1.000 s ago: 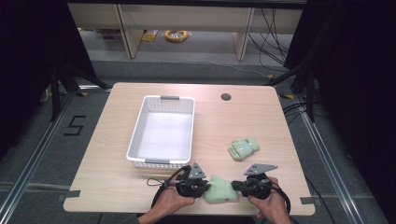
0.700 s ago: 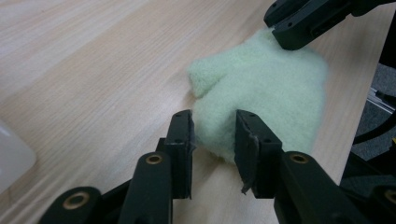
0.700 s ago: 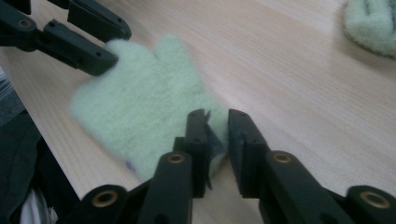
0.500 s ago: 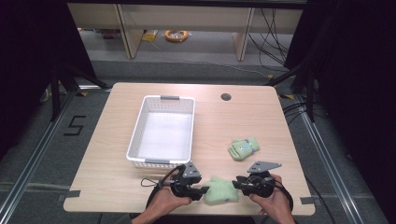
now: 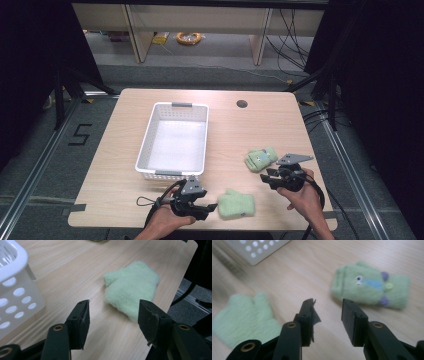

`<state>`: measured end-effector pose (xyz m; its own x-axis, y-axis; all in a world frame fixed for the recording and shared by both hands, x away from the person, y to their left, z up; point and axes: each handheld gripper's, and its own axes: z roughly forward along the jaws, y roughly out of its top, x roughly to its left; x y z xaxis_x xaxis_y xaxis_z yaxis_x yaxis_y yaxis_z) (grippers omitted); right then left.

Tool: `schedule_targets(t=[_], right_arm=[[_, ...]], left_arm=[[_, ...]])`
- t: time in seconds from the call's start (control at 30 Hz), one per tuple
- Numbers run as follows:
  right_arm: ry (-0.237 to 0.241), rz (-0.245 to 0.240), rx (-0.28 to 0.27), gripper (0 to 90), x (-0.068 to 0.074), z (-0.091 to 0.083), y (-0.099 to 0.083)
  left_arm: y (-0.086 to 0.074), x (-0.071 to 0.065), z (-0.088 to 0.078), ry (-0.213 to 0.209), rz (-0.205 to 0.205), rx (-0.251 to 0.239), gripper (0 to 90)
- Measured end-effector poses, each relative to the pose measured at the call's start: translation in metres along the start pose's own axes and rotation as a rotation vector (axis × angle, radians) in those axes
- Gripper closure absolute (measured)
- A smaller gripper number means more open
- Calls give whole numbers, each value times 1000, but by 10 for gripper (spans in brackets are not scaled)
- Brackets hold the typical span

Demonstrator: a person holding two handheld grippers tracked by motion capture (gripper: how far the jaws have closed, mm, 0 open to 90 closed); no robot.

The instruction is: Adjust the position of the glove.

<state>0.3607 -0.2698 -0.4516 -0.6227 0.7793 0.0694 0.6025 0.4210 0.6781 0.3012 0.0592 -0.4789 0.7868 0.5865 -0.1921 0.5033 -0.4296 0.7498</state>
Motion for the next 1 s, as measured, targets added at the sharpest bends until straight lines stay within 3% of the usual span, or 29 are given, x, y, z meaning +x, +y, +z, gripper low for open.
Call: schedule_targets(t=[0.07,0.1,0.23,0.3,0.33,0.37,0.4,0.5,0.53,0.57,0.6,0.63,0.73,0.77,0.8,0.83,0.87,0.9,0.97,1.0], right_arm=[[-10,16,-15,625,-7,3,6],[-23,-2,-22,625,-12,5,9],[-49,10,23,613,-25,12,21],[-63,38,58,615,-27,17,26],[-68,33,50,615,-28,21,27],[-68,19,80,614,-31,22,30],[-67,30,58,612,-32,26,31],[-65,27,97,606,-38,33,36],[-71,33,96,605,-40,37,37],[-64,52,113,601,-42,39,39],[-63,45,119,600,-44,42,40],[-65,60,123,598,-45,45,42],[-62,73,124,588,-49,51,45],[-58,63,102,584,-51,55,44],[-54,80,122,581,-51,55,46],[-49,81,135,576,-52,55,47],[-48,77,122,575,-54,56,47],[-51,100,88,576,-54,58,46],[-37,113,106,570,-56,57,47],[-36,119,92,569,-57,58,46]], left_arm=[[-1,1,-2,2,-9,-1,404],[-1,3,-2,13,-2,2,392],[-2,4,-5,1,-34,3,355],[-3,5,-6,-4,-29,-2,338],[-4,4,-6,0,-38,0,332],[-4,6,-7,-3,-20,13,326],[-6,6,-7,-5,-42,11,317],[-8,8,-8,-3,-29,22,302],[-9,7,-8,-3,-51,17,298],[-9,9,-8,9,-30,23,297],[-10,7,-8,0,-57,4,296],[-10,8,-9,-1,-46,12,294],[-13,11,-9,10,-56,8,292],[-13,12,-10,11,-50,17,292],[-14,12,-10,15,-67,7,293],[-15,14,-12,6,-52,17,296],[-16,13,-12,5,-84,-2,296],[-16,13,-13,8,-78,-1,296],[-17,12,-15,0,-80,-9,295],[-18,11,-15,1,-101,-15,295]])
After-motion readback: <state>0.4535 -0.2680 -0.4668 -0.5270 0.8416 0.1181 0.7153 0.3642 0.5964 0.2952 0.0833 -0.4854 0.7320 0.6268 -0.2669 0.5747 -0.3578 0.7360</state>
